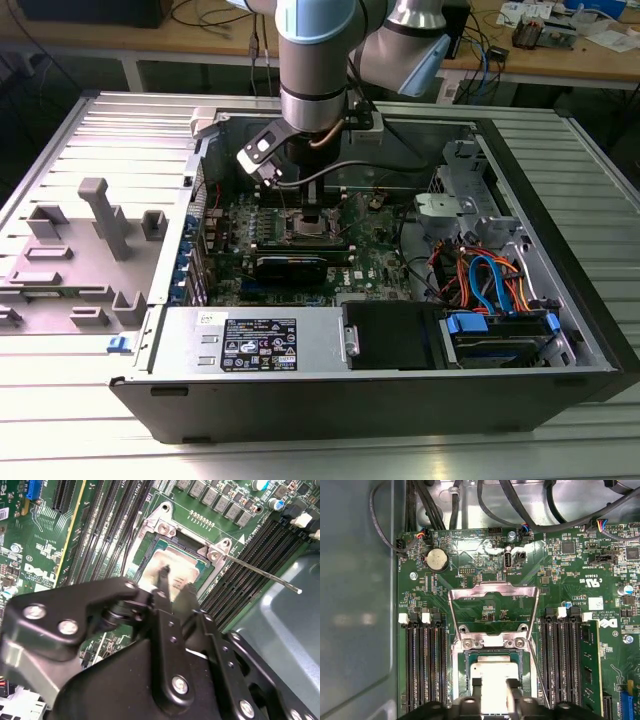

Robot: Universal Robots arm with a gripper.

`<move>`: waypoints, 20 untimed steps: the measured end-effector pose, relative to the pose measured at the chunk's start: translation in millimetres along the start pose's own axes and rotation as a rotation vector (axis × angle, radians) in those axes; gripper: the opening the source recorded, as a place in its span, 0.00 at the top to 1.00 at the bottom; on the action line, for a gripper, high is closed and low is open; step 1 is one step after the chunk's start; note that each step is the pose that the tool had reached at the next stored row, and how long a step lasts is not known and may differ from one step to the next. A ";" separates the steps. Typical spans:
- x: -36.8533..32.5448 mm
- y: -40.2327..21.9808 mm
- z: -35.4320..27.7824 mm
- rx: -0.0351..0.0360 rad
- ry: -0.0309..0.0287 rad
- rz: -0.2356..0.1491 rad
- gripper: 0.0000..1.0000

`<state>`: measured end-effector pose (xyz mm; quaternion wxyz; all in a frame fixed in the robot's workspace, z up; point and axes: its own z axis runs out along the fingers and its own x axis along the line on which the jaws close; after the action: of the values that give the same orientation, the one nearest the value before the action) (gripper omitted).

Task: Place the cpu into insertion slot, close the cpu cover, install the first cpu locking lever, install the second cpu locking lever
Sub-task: 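Place the cpu into insertion slot, then close the cpu cover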

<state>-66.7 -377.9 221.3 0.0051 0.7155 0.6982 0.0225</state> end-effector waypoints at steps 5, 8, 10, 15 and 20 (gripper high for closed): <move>0.0 0.1 0.0 -0.0001 0.0000 0.000 0.89; 0.0 0.1 0.0 0.0000 0.0001 0.000 0.89; 0.0 0.6 0.0 0.0000 0.0000 0.000 0.89; 0.0 0.7 0.1 0.0000 0.0001 0.000 0.89; 0.0 0.8 0.1 0.0000 0.0001 0.000 0.89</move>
<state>-65.9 -377.9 221.3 0.0051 0.7155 0.6982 0.0226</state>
